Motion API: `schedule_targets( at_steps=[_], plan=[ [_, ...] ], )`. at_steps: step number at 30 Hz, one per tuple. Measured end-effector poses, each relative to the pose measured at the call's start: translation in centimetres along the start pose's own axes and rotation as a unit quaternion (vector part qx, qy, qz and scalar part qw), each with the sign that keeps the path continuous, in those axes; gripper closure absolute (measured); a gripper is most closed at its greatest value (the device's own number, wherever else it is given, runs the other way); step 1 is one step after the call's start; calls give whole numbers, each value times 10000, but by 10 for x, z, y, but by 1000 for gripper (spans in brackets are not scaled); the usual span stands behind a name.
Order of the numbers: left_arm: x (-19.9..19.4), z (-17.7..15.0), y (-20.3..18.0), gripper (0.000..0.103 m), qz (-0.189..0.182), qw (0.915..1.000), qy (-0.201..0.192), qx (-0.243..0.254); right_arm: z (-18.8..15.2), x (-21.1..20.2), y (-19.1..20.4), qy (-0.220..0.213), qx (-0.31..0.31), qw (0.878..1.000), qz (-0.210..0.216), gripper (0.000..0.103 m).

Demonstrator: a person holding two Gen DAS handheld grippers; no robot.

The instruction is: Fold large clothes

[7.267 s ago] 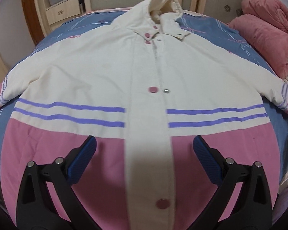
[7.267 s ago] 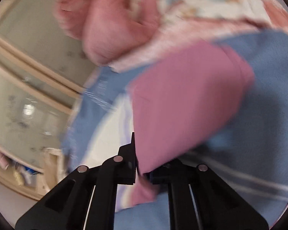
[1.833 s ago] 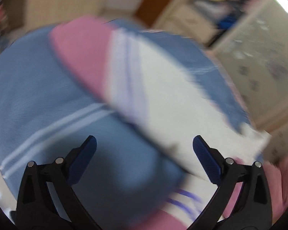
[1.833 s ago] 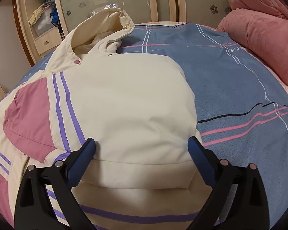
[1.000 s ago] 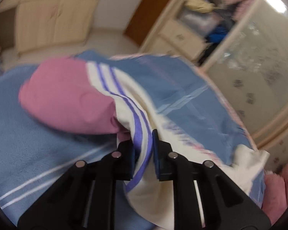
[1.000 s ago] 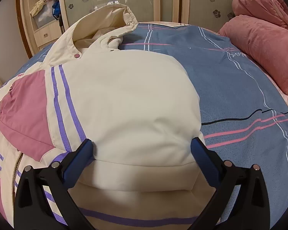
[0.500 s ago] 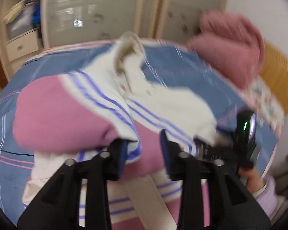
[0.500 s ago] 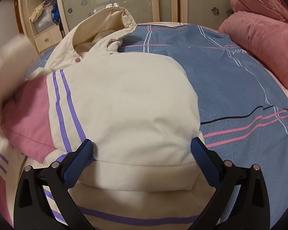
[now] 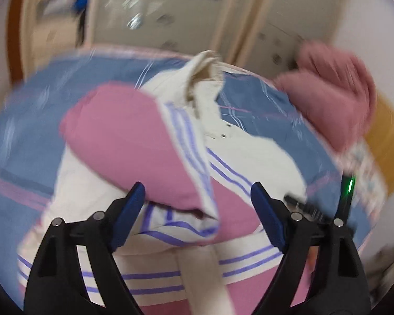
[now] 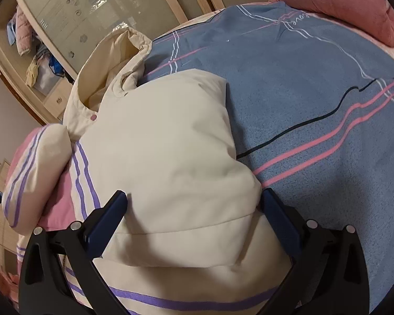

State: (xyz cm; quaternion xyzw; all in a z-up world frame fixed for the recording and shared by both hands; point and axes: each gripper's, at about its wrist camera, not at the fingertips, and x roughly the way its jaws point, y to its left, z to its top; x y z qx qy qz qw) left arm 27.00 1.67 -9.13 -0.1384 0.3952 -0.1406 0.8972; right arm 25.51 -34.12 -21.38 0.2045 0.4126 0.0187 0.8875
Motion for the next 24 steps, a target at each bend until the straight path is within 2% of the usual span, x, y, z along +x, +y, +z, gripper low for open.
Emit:
schedule_targets(
  at_steps=[2,4,6,7,9,10,12,13,15,16,17,20,23,24],
  plan=[
    [12,5,32,21,-194,9955,127,-921,-1,-1,4,-30,-110,9999,-78,1],
    [27,6,64,23,-704,9791,175,-1901,-1,-1,5,-42,-140,9998,-101,1],
    [37,6,77,27,-1156,9626,108,-2448,0,-4,3,-93,-113,9999,-80,1],
    [40,7,76,27,-1273,9598,56,-2502,0,-8,2,-156,-80,9998,-55,1],
    [41,10,56,27,-1290,9659,-103,-2242,2,-19,0,-402,17,9992,21,1],
    [41,10,33,26,-1367,9732,-143,-1845,3,-23,-1,-508,49,9987,36,1],
    [45,4,-10,26,-1668,9808,15,-1011,6,-34,-4,-747,123,9971,34,1],
    [47,-1,-26,25,-1755,9820,122,-689,7,-38,-6,-846,160,9963,10,1],
    [54,-19,-71,20,-1787,9822,500,302,9,-46,-11,-1023,261,9944,-92,1],
    [57,-34,-92,18,-1604,9812,665,842,10,-49,-14,-1104,317,9933,-159,1],
    [60,-46,-103,18,-1420,9800,736,1183,11,-52,-17,-1172,365,9922,-229,1],
    [66,-70,-112,18,-1131,9751,902,1680,13,-59,-30,-1286,579,9894,-347,1],
    [71,-86,-107,18,-1038,9722,1106,1781,15,-56,-35,-1208,722,9896,-293,1],
    [71,-90,-109,18,-893,9711,1114,1912,15,-55,-36,-1187,762,9895,-306,1]
  ],
)
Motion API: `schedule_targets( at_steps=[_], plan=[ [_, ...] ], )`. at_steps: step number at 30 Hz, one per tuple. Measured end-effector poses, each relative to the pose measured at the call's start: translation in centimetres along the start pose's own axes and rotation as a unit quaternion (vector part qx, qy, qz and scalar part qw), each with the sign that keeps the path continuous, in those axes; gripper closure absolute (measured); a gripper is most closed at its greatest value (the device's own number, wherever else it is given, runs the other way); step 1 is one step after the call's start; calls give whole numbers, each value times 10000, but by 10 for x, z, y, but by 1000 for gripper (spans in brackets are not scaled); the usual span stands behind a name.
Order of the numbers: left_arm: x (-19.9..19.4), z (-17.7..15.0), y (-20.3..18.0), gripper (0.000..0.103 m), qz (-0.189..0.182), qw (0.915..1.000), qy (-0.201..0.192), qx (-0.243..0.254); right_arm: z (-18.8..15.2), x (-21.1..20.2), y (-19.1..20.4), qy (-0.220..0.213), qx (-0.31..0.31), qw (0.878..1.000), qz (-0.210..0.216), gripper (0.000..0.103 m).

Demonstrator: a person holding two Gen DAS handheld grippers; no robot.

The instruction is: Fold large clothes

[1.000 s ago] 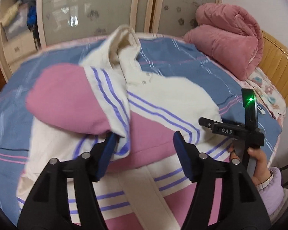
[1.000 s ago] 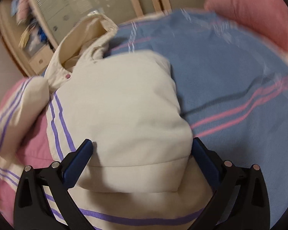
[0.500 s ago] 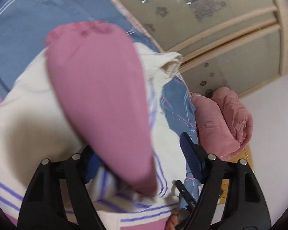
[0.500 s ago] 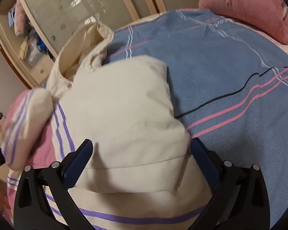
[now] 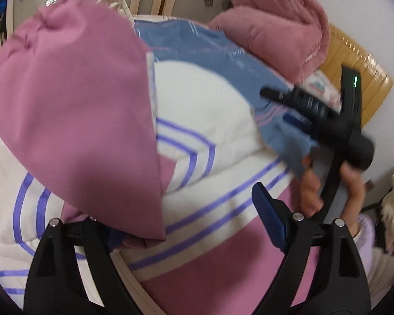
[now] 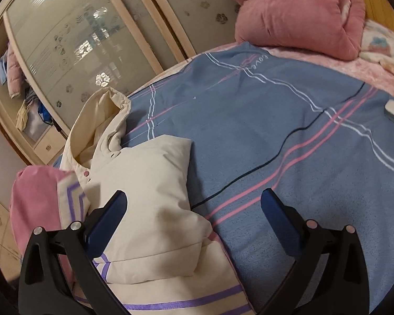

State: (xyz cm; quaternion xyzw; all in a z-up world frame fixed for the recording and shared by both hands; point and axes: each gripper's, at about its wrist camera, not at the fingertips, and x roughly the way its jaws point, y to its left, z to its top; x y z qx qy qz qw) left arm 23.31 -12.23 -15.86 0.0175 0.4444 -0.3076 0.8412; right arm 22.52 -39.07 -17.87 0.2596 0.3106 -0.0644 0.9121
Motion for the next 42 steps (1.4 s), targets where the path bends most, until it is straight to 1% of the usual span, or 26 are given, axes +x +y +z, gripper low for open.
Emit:
schedule_targets(
  at_steps=[2,4,7,11,13,15,16,18,19,21,22,24,25,27,28,29,30,31,32,34,35,36,37,38,39,42],
  plan=[
    [1,-3,-13,18,381,9986,-81,362,0,3,-1,43,16,10000,-45,1],
    [4,-4,-33,16,539,9960,-122,699,-1,4,0,63,13,10000,-67,1],
    [10,-4,-45,15,748,9928,-70,936,-1,1,-2,38,32,10000,-83,1],
    [7,-9,-42,14,543,9940,22,944,4,-4,-11,-65,208,9997,-77,1],
    [2,-13,-37,14,657,9936,-5,917,6,-6,-17,-83,323,9994,-38,1],
    [-9,-17,-25,14,810,9935,-127,784,9,-9,-24,-127,496,9987,54,1],
    [-19,-17,-16,14,872,9938,-266,631,10,-11,-28,-126,601,9979,187,1],
    [-32,-16,-1,14,968,9936,-493,318,13,-12,-31,60,694,9961,543,1],
    [-37,-15,7,14,1002,9931,-580,179,15,-11,-30,301,688,9936,841,1],
    [-48,-12,35,14,1190,9895,-777,-270,16,-11,-24,754,561,9883,1199,1],
    [-50,-8,47,14,1327,9867,-789,-503,15,-13,-19,902,441,9871,1244,1],
    [-53,-6,75,14,1548,9807,-763,-917,11,-22,-2,996,-11,9865,1298,3],
    [-53,-4,85,14,1645,9777,-744,-1070,7,-23,10,1063,-355,9864,1204,8],
    [-48,-5,110,14,1903,9675,-692,-1513,-3,-22,32,1246,-894,9819,1111,21],
    [-49,-8,119,14,1928,9649,-696,-1641,-9,-17,40,1391,-1029,9780,1165,35],
    [-47,-10,131,14,1993,9607,-692,-1806,-15,-13,46,1468,-1092,9767,1120,46],
    [-47,-14,138,14,2104,9565,-683,-1901,-19,-10,50,1460,-1157,9767,1062,50],
    [-47,-16,143,14,2282,9510,-676,-1974,-21,-7,56,1448,-1269,9755,1064,66],
    [-46,-18,148,14,2567,9427,-672,-2021,-24,-6,64,1405,-1381,9736,1156,73],
    [-45,-23,154,13,2965,9298,-635,-2088,-24,-13,73,1117,-1445,9723,1459,75],
    [-46,-25,160,13,2999,9262,-637,-2195,-22,-21,79,841,-1477,9692,1780,78],
    [-47,-26,163,12,2961,9245,-654,-2310,-20,-25,83,639,-1503,9675,1930,81],
    [-48,-27,168,12,2927,9232,-667,-2401,-17,-27,85,471,-1508,9684,1930,83],
    [-50,-28,172,12,2924,9210,-692,-2481,-14,-25,86,334,-1476,9717,1816,84],
    [-51,-28,173,12,2943,9188,-722,-2531,-12,-20,86,307,-1451,9740,1713,84],
    [-57,-31,170,13,3009,9108,-879,-2685,-10,9,76,474,-1352,9805,1344,83]
  ],
)
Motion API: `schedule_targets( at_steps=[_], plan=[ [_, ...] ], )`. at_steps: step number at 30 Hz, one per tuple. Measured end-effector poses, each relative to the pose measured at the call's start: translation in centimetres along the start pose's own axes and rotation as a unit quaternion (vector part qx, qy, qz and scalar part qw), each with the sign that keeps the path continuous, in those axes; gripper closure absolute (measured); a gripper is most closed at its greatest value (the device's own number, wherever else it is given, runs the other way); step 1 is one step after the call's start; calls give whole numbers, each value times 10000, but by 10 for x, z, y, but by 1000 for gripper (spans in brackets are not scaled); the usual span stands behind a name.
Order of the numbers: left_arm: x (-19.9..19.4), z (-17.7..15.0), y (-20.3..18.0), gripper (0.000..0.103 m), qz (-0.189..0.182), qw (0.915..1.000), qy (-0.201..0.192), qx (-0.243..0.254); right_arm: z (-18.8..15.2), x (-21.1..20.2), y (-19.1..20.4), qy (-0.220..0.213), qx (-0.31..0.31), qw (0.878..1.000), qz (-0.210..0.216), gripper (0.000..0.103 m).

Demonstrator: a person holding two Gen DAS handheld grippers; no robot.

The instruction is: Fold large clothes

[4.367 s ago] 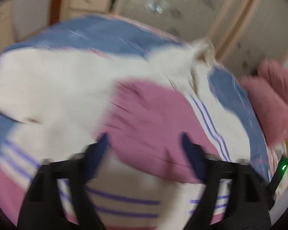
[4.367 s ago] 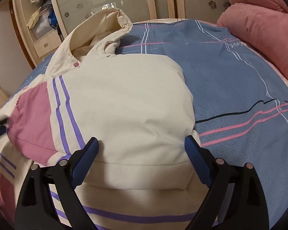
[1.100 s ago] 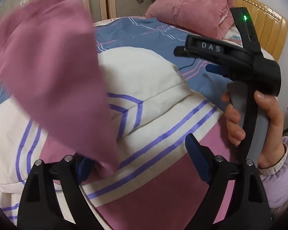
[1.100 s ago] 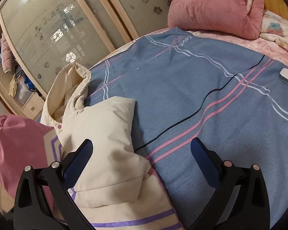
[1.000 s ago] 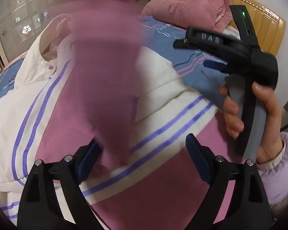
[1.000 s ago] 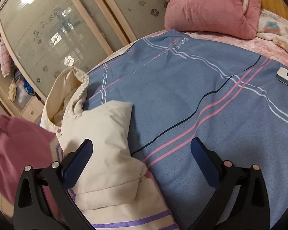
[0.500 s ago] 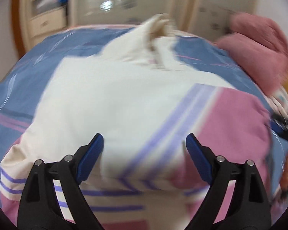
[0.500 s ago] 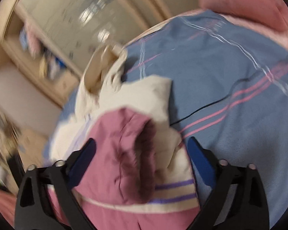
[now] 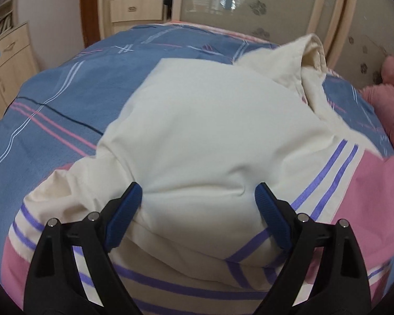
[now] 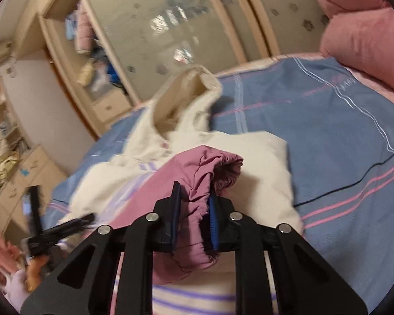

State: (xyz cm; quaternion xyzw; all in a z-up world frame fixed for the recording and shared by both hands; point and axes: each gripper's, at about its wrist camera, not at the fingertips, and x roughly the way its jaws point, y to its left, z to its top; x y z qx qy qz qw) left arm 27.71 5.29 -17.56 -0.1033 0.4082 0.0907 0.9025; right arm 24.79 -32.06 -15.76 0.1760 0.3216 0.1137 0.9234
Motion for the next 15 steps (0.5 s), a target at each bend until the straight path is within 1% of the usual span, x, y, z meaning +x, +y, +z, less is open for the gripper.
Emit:
schedule_targets(
  at_steps=[2,3,4,5,6,7,8,9,10,11,12,13,14,15],
  plan=[
    [-11,-3,-5,13,-53,9999,-65,-65,0,9,-10,150,109,9996,-235,81],
    [-15,-3,-8,13,-91,9999,-92,-58,0,13,-15,275,215,9987,-379,75],
    [-17,-3,-11,13,-126,9999,-107,-39,-1,11,-20,311,336,9978,-475,59],
    [-19,-2,-13,13,-160,9998,-106,-28,-1,5,-23,243,435,9970,-585,49],
    [-20,-2,-14,13,-202,9997,-101,-17,-2,-1,-24,146,435,9964,-711,32],
    [-21,-2,-14,13,-238,9997,-86,-6,-3,-7,-24,98,382,9961,-792,22],
    [-22,-3,-13,13,-263,9996,-63,-1,-4,-11,-22,136,226,9958,-873,20],
    [-23,-5,-12,13,-286,9996,-49,4,-5,-12,-21,238,169,9962,-820,20],
    [-23,-6,-11,12,-306,9995,-33,22,-8,-12,-21,390,165,9970,-641,20],
    [-22,-8,-11,12,-311,9995,-20,65,-13,-9,-21,606,240,9975,-271,20],
    [-20,-10,-12,11,-280,9995,-15,132,-15,-6,-21,755,280,9968,-33,21],
    [-17,-13,-13,10,-235,9995,-11,208,-20,0,-17,950,261,9948,259,25],
    [-15,-15,-15,9,-193,9995,-11,260,-21,2,-13,1039,202,9938,333,42],
    [-14,-16,-15,7,-152,9995,-17,282,-24,7,-7,1115,25,9935,224,49]
  ],
)
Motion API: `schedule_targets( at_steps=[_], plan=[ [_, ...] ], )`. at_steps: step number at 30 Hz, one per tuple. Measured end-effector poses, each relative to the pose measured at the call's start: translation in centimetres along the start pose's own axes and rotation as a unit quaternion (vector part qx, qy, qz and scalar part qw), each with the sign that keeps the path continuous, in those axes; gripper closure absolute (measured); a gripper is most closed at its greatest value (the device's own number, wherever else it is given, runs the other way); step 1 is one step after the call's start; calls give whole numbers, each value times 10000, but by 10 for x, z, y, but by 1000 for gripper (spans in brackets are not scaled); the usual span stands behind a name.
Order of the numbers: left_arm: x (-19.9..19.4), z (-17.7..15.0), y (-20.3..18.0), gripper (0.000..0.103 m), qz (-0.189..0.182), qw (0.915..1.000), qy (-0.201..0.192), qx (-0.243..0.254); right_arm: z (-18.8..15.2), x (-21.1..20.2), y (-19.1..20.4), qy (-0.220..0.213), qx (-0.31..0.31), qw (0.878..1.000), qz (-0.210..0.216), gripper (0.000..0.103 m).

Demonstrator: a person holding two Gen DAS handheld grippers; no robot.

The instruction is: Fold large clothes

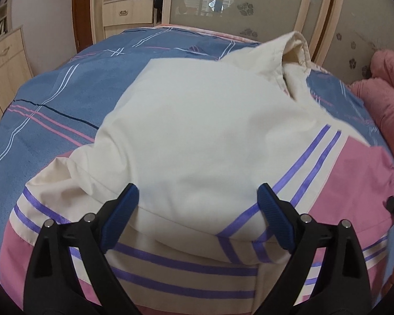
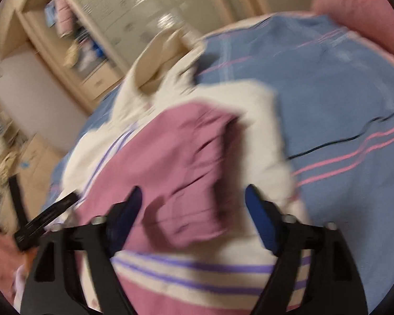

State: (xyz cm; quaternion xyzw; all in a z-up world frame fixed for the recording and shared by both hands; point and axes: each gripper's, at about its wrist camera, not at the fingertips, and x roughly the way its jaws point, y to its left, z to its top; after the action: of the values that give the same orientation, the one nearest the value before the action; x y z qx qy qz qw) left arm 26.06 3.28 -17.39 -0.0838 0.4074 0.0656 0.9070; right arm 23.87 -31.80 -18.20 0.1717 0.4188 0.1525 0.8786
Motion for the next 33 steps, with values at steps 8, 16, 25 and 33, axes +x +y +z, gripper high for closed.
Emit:
schedule_targets(
  at_steps=[8,16,25,33],
  plan=[
    [7,6,-20,4,206,9996,-166,81,8,-21,52,-1574,-1077,9802,-534,68],
    [29,12,-48,2,551,9970,-137,519,19,10,-11,-637,117,9894,-1303,68],
    [32,5,-42,2,456,9974,-271,483,8,-33,-3,-1502,186,9699,-1909,20],
    [27,0,-34,2,206,9980,-519,282,12,-34,11,-1593,-158,9871,76,44]
  ],
)
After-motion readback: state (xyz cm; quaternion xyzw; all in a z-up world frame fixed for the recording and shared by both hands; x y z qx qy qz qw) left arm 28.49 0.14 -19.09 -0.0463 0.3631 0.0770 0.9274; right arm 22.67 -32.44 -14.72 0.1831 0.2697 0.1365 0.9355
